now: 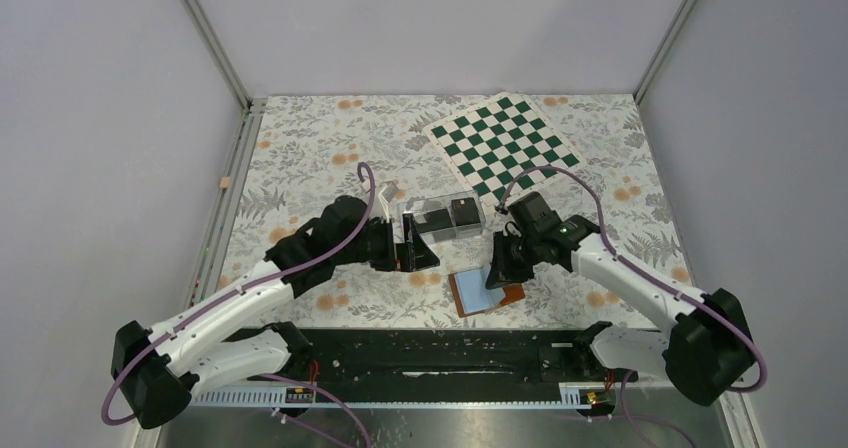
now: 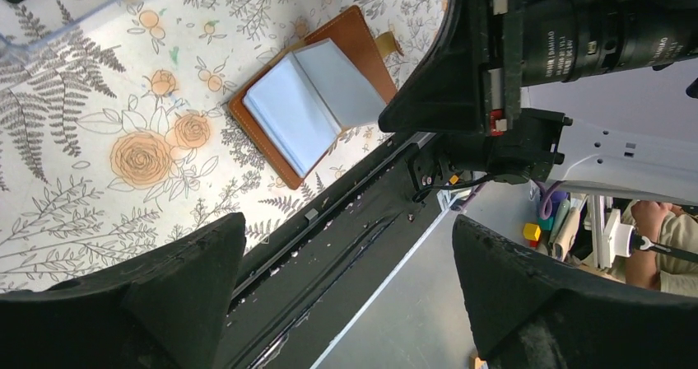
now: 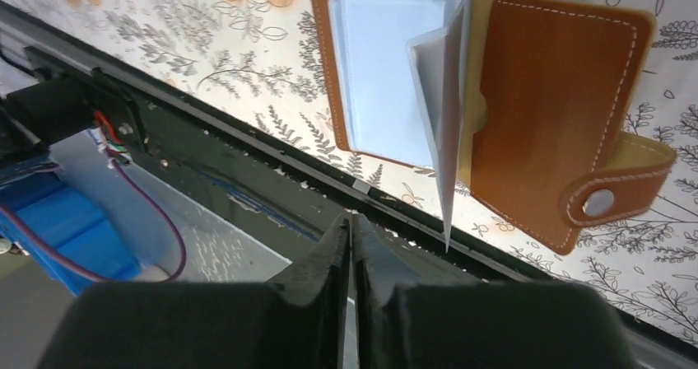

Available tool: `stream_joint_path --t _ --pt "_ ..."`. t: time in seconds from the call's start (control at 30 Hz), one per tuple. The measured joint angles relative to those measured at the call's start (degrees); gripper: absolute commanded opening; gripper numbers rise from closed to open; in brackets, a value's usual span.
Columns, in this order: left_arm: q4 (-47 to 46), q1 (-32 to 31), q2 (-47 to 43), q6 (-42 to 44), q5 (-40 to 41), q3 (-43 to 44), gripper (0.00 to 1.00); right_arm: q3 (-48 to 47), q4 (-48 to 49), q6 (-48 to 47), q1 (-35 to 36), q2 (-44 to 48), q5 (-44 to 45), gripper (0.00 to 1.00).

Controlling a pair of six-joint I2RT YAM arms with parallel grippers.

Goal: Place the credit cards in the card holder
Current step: Open the card holder at the center of the board.

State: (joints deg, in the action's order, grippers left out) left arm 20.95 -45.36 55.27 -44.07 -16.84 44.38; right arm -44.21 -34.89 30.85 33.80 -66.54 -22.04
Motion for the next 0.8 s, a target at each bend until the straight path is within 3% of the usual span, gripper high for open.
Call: stream_joint_path --t 0.1,0.37,0.47,0.8 --pt "0.1 0.0 0.0 -1.0 -0.1 -0.7 0.95 -0.1 -0.1 0.1 1.1 -3.5 1.7 0.03" --pt "0.2 0.0 0.4 -2.4 -1.0 -0.9 0.95 -3.1 -2.5 0.8 1.1 -12.9 9.7 0.06" --pt "0.2 0.0 0.6 -2.5 -1.1 -0.9 0.95 -3.1 -3.4 1.7 1.0 -14.3 11.1 0.0" --pt "0.3 0.0 3.8 -2.5 -1.4 -0.5 0.96 -2.4 -3.6 3.3 -3.1 -16.6 12.1 0.0"
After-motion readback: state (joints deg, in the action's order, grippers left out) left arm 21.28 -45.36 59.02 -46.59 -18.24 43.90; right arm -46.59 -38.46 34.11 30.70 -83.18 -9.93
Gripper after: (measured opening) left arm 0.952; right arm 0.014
